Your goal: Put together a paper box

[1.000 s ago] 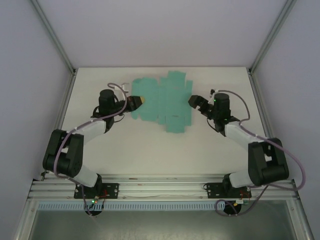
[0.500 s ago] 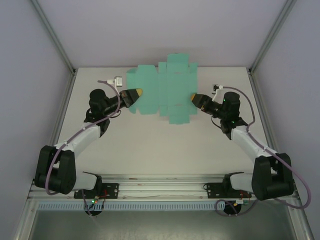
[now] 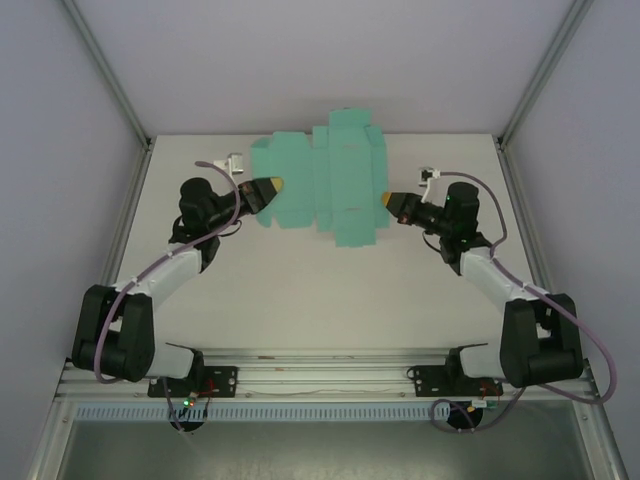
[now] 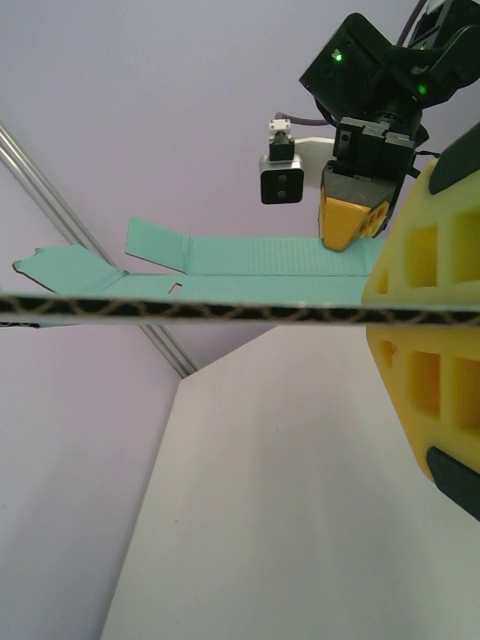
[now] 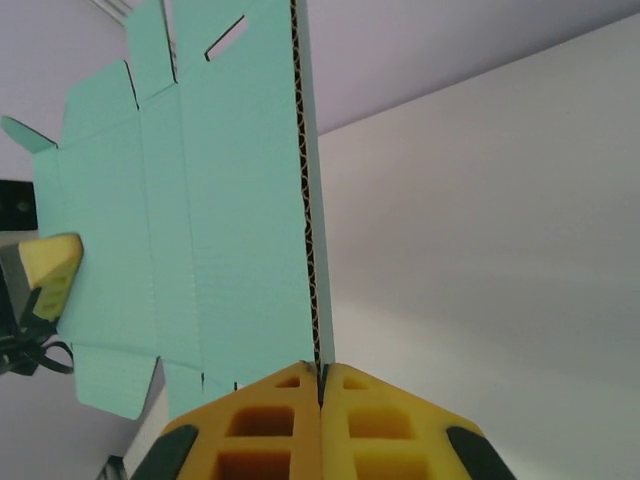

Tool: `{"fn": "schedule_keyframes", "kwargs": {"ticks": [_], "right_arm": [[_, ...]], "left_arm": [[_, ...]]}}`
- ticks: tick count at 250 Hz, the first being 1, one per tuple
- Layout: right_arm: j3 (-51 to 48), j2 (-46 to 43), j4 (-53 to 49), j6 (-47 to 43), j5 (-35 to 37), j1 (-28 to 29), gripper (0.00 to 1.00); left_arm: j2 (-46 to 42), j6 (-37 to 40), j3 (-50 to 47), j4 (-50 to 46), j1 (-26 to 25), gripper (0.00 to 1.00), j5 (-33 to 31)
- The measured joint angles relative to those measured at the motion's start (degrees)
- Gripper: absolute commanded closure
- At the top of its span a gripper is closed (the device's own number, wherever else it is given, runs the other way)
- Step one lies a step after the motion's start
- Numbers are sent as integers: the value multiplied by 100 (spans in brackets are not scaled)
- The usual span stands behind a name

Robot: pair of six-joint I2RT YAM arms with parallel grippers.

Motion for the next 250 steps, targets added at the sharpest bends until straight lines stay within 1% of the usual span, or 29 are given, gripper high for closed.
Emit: {"fn": "schedule_keyframes", "kwargs": {"ticks": [9, 12, 15, 21, 31, 39, 41, 43, 62, 87, 120, 144, 159, 173, 188, 213, 228, 250], "right_arm": [[35, 42, -92, -138, 37, 0, 100], [46, 57, -120, -181, 52, 2, 100], [57, 70, -146, -227, 63, 4, 100], [70, 90, -188, -304, 87, 13, 100], [70, 96, -227, -450, 153, 35, 100], [70, 96, -275, -573, 208, 52, 100], [72, 96, -280, -586, 214, 57, 100], [74, 96, -297, -612, 234, 68, 100], [170, 96, -623, -970, 409, 168, 100], [496, 96, -1377, -1596, 741, 372, 100], [1008, 190, -2275, -2452, 1167, 671, 100], [1449, 511, -2970, -3136, 1596, 907, 100], [1762, 811, -3399, -3624, 2033, 1102, 100], [1974, 1067, -3652, -4085, 2461, 1287, 100], [2170, 1344, -3816, -4625, 2999, 1519, 100], [2433, 1751, -3888, -5547, 3816, 1893, 100], [2490, 1926, -3755, -6100, 4323, 2116, 100], [2448, 2149, -3265, -7027, 5119, 2452, 100]], "left_arm": [[15, -2, -7, -4, 0, 100, 2], [22, -2, -9, -7, 0, 96, 2], [24, 0, -11, -11, -2, 90, 2], [24, 22, -11, -35, -2, 72, 4], [24, 94, -11, -114, -7, 34, 9], [24, 142, -11, -195, -7, 6, 9], [24, 157, -9, -227, -9, 2, 7], [24, 162, -9, -264, -13, 0, 2], [17, 444, 0, -769, -22, 0, -166], [-92, 918, 13, -1764, -33, 0, -776], [-448, 1513, 28, -3042, -33, 0, -1864], [-732, 1792, 101, -3877, -26, 0, -2804], [-809, 1875, 199, -4323, -7, 0, -3370], [-785, 1939, 310, -4625, 22, 0, -3703], [-702, 1961, 439, -4854, 46, 0, -3853], [-422, 1982, 671, -5010, 59, 0, -3742], [-264, 1982, 793, -5007, 59, 0, -3501], [-109, 1978, 962, -4999, 59, 0, -3108]]}}
